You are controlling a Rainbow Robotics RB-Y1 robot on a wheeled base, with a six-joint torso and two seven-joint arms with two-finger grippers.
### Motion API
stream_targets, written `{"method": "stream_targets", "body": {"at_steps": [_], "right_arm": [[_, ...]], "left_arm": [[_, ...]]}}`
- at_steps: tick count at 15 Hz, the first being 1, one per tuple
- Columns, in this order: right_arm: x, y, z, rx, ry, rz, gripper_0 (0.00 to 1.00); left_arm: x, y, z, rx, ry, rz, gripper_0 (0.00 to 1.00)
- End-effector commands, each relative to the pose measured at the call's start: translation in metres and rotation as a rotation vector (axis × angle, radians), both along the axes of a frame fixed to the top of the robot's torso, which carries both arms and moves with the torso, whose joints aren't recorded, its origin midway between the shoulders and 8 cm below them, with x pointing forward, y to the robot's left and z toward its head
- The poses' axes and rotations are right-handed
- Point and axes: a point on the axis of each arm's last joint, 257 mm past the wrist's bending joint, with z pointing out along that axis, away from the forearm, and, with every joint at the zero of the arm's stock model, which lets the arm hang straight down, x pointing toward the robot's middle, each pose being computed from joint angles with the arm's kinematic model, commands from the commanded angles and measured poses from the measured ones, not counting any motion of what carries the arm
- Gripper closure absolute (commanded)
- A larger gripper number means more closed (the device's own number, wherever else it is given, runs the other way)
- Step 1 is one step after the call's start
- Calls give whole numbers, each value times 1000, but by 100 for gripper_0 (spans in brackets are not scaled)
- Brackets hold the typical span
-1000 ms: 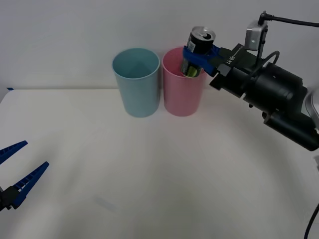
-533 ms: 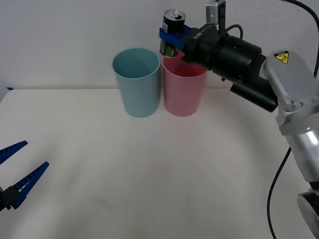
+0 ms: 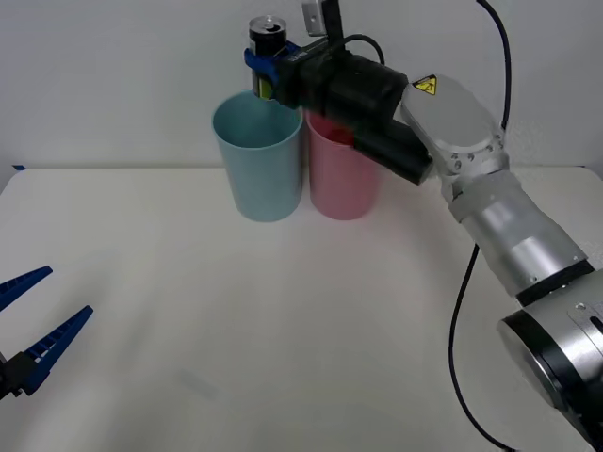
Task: Grasp the object on the table and drop it into the matching bin: aluminum can to the light blue bin, PET bottle to the pink bin.
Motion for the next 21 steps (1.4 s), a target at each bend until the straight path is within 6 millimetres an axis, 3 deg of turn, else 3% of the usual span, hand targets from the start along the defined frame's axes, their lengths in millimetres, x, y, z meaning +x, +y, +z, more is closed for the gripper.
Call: {"method": "stream_targets", "body": {"at_steps": [1, 5, 6, 7, 9, 16, 19, 21], "right_arm": [[7, 17, -4, 10, 7, -48, 100], [17, 27, -7, 9, 10, -99, 98], [18, 27, -4, 12, 4, -107, 94], [18, 27, -2, 13, 0, -108, 81], [18, 28, -1, 13, -1, -107, 0], [12, 30, -2, 17, 2, -78, 0], [-4, 13, -1, 28, -31, -55, 0], [-25, -2, -5, 36, -41, -5, 0]], "left_arm": [[0, 0, 0, 0, 0, 0, 0], [0, 0, 0, 0, 0, 0, 0], [0, 0, 0, 0, 0, 0, 0], [0, 0, 0, 0, 0, 0, 0], [0, 0, 0, 0, 0, 0, 0], [0, 0, 0, 0, 0, 0, 0], [0, 0, 0, 0, 0, 0, 0], [0, 0, 0, 0, 0, 0, 0]]}}
